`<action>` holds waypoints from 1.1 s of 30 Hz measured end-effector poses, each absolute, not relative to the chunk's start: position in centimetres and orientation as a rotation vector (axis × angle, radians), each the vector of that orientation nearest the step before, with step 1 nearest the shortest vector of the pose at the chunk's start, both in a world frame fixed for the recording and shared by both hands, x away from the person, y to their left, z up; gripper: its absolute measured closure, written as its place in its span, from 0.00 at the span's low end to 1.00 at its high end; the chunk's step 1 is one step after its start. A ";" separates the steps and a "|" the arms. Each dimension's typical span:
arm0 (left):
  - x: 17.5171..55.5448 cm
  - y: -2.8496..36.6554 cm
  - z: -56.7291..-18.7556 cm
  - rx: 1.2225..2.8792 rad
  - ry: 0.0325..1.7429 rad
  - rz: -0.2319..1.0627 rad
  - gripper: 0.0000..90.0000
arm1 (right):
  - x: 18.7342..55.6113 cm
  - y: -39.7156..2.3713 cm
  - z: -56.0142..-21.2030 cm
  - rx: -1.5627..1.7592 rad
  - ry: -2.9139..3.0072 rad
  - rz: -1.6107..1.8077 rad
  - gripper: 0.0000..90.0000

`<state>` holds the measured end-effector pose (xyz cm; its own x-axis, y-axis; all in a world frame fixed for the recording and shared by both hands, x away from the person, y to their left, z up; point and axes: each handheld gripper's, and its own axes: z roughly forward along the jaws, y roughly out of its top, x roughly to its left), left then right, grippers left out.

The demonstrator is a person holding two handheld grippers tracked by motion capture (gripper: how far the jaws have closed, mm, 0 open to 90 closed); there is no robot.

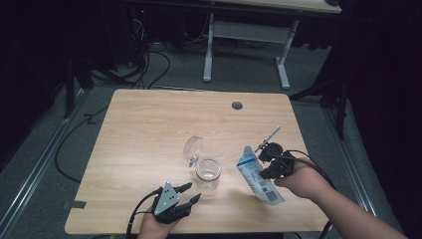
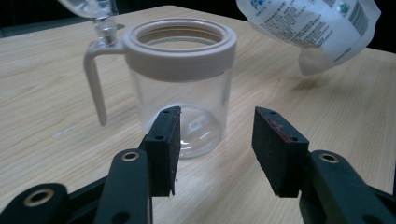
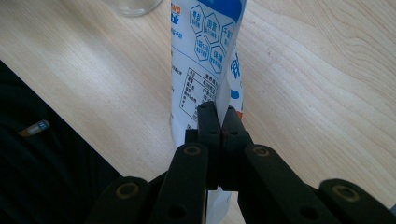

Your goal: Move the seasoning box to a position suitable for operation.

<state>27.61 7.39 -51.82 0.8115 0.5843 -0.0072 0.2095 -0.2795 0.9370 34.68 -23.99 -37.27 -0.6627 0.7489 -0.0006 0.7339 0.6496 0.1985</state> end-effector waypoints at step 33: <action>27.3 1.8 -50.8 1.847 0.475 0.342 0.51 | 34.0 -20.3 -35.7 1.174 2.799 0.284 1.00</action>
<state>27.29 1.75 -50.84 0.8760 0.4824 0.0001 0.1523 -0.2768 0.9488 33.99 -20.26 -35.68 -0.6997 0.7143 -0.0134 0.6971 0.6867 0.2061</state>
